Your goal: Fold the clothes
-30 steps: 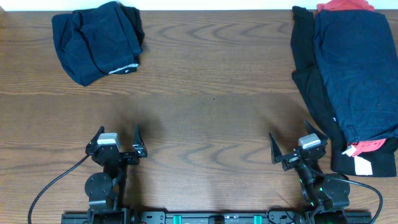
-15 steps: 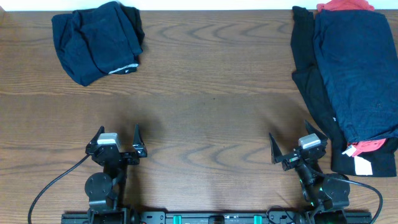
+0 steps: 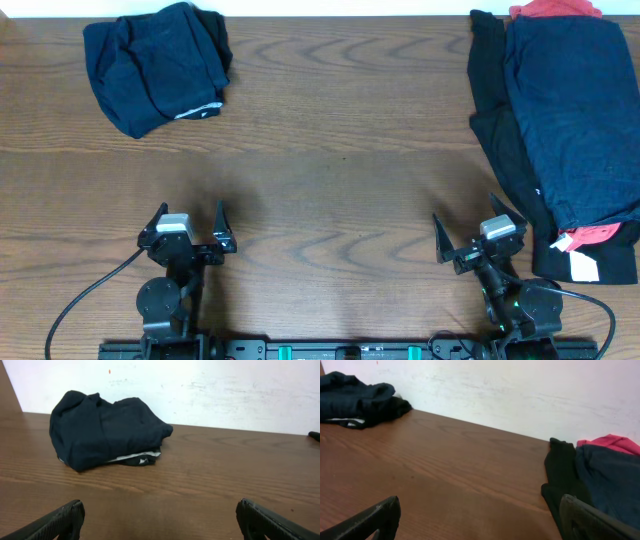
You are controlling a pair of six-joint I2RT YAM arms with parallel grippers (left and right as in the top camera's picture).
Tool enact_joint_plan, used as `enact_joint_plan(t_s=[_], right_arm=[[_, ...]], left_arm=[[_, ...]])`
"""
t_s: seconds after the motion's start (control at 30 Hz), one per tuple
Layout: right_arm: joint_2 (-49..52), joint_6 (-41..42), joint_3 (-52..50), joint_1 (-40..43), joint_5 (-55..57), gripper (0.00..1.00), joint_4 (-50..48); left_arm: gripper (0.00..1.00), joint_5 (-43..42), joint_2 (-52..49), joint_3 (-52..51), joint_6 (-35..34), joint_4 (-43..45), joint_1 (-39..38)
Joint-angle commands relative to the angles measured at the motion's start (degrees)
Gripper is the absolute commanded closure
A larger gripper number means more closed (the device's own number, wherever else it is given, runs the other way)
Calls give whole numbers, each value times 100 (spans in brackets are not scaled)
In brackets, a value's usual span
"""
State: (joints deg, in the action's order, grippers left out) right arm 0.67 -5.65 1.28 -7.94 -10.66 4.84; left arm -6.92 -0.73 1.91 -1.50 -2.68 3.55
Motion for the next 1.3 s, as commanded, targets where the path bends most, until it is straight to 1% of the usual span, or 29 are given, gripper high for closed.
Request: enact_joint_plan(t_s=[0.0, 1.27], right_arm=[[-35, -63, -26, 11, 13, 1, -9], [-35, -66, -26, 11, 13, 1, -87]], left_arm=[[2, -57, 50, -164, -11, -81, 24], [2, -57, 50, -164, -11, -76, 24]])
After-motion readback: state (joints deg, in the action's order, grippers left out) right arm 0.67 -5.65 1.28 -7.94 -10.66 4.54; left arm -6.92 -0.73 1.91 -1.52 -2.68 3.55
